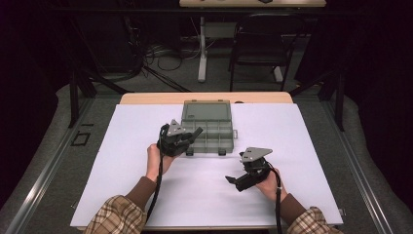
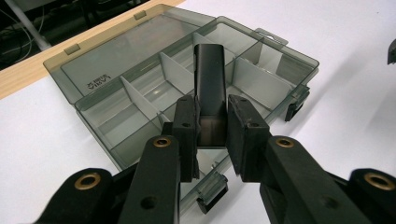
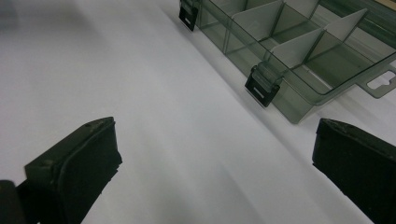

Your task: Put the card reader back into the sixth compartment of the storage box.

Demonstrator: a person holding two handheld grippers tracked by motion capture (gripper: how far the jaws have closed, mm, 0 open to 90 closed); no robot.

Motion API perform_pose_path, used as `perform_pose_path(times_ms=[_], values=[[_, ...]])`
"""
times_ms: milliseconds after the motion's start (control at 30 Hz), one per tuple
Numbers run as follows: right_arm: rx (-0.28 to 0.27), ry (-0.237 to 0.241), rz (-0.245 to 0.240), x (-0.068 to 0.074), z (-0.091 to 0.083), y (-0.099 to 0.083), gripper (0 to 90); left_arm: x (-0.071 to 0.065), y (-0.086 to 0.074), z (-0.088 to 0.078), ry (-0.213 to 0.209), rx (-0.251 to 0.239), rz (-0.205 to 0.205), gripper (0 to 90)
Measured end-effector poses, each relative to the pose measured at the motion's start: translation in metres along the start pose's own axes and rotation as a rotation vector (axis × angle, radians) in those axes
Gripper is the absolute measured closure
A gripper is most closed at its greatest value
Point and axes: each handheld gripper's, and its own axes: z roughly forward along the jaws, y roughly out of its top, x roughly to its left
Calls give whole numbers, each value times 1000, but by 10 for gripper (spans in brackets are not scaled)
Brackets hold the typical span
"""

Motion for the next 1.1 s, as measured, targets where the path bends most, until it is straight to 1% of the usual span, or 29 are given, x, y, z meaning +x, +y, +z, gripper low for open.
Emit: perform_pose_path(times_ms=[300,333,433,633,767,800,833,867,1100], values=[[-6,1,-4,0,0,1,0,1,1,7,11,20,-29,742],[-5,2,-1,1,0,1,0,1,2,8,12,27,-25,742],[-3,3,-7,1,0,1,0,0,3,10,18,25,-39,742],[-3,2,-3,1,-1,1,0,0,4,14,24,43,-47,742],[-2,2,-7,1,-1,1,0,1,4,15,28,53,-44,742],[-1,1,-9,1,-1,1,0,0,4,16,32,51,-49,742],[-2,2,-8,1,-1,1,0,1,4,16,40,55,-45,742],[-2,3,-9,1,-1,1,0,0,4,17,39,56,-54,742],[-6,4,-6,0,0,1,0,1,3,20,50,77,-69,742]])
